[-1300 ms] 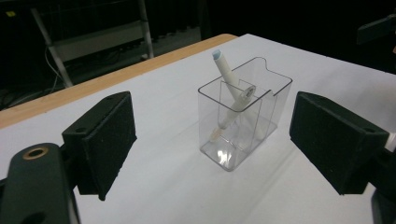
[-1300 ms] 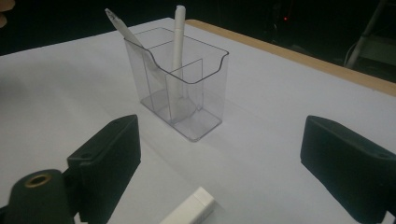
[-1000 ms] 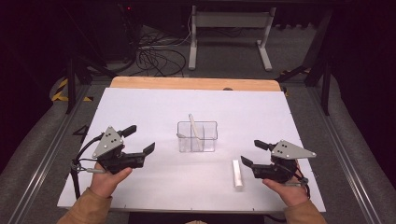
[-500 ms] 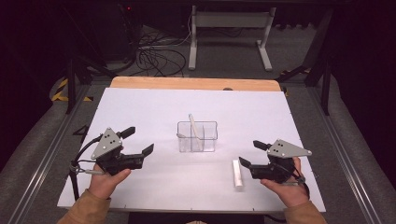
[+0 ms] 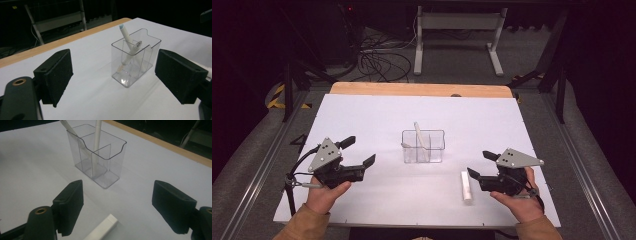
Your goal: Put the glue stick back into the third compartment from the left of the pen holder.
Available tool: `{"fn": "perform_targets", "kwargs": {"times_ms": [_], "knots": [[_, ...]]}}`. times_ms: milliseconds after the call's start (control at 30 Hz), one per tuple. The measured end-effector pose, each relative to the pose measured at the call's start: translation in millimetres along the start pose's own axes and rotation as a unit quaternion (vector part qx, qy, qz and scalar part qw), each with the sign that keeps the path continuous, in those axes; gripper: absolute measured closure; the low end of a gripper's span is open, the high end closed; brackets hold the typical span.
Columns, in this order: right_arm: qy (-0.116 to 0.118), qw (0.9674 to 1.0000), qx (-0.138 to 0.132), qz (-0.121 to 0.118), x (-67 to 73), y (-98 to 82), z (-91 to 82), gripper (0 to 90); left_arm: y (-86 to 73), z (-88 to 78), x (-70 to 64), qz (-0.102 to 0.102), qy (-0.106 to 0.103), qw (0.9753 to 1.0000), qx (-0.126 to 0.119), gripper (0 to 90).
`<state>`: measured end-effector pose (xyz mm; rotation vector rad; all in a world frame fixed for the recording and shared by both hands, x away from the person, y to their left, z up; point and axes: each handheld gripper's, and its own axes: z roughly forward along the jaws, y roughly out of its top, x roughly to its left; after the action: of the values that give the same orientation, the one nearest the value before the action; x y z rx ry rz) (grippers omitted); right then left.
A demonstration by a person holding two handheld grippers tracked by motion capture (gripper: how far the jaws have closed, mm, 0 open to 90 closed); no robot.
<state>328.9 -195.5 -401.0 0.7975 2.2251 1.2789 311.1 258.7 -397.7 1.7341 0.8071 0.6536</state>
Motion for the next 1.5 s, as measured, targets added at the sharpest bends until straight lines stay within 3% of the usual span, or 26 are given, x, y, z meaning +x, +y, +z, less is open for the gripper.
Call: {"fn": "perform_targets", "kwargs": {"times_ms": [100,300,500,667,867,1033,1167,1500], "knots": [[0.027,0.9992,0.023,0.017,-2.5,3.4,1.8,28.4,-1.0,0.7,1.6,-0.002,0.001,1.0000,0.002,15.6],[0.015,0.9996,0.023,0.012,-0.3,4.7,0.1,28.9,-0.8,0.0,0.6,-0.002,0.001,1.0000,0.000,15.5],[-0.007,0.9990,0.041,0.014,2.6,5.7,0.3,30.1,-1.2,-0.8,0.4,-0.004,0.003,1.0000,-0.001,15.5],[-0.003,0.9980,0.055,0.033,1.2,6.7,0.5,27.0,-1.5,-1.6,1.1,-0.003,0.004,1.0000,-0.001,15.5],[-0.007,0.9963,0.076,0.040,3.0,7.7,2.8,32.6,-1.9,-2.2,1.8,-0.005,0.004,1.0000,-0.001,15.5],[-0.009,0.9929,0.104,0.057,4.8,7.4,7.1,32.2,-1.9,-2.7,2.1,-0.004,0.005,1.0000,-0.001,15.5],[-0.015,0.9896,0.131,0.056,5.5,6.6,11.0,32.1,-2.0,-2.9,2.0,-0.002,0.006,1.0000,0.000,15.5],[-0.036,0.9808,0.174,0.080,10.2,1.5,18.6,33.1,-2.4,-2.3,1.4,-0.001,0.007,1.0000,0.003,15.8]]}}
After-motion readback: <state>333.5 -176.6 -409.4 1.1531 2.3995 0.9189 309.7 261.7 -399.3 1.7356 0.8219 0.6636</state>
